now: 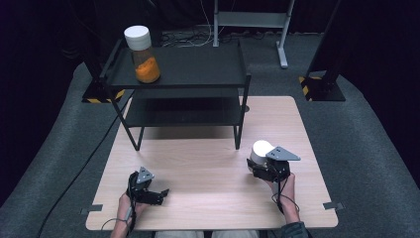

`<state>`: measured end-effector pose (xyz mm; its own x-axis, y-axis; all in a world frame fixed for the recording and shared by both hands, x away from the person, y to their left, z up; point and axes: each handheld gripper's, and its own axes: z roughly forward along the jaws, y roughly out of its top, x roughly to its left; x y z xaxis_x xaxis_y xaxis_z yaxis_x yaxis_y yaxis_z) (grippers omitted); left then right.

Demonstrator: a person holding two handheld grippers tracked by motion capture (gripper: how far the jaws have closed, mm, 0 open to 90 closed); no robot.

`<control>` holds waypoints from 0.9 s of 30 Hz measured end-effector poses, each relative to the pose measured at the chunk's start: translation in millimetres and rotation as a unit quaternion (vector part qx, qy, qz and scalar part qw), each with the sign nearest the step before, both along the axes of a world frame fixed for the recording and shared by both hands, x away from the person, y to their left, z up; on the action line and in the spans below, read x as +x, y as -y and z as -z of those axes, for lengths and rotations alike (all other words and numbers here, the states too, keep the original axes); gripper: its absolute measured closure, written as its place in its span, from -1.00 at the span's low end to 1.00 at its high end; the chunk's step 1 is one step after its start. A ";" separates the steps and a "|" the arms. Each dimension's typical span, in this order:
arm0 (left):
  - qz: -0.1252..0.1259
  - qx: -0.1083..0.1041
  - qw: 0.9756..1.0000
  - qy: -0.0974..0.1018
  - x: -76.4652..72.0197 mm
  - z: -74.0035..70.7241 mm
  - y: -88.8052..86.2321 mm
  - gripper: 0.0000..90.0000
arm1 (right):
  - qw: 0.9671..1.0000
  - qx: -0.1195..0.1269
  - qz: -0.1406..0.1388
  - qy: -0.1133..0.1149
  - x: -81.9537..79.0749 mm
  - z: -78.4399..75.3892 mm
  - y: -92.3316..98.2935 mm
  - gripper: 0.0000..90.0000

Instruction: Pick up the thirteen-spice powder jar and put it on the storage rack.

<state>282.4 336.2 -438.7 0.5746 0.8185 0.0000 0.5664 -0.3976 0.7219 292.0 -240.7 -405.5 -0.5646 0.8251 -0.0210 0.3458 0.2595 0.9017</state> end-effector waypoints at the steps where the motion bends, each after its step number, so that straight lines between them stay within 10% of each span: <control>1: 0.000 0.000 1.000 0.000 -0.1 0.0 0.0 -0.98 | 1.000 -0.001 -0.001 0.000 0.3 -1.1 -1.3 -0.32; 27: 0.000 0.000 1.000 0.000 0.2 0.0 -0.2 -0.98 | 0.998 -0.025 -0.058 0.010 22.4 -31.6 -25.0 -0.32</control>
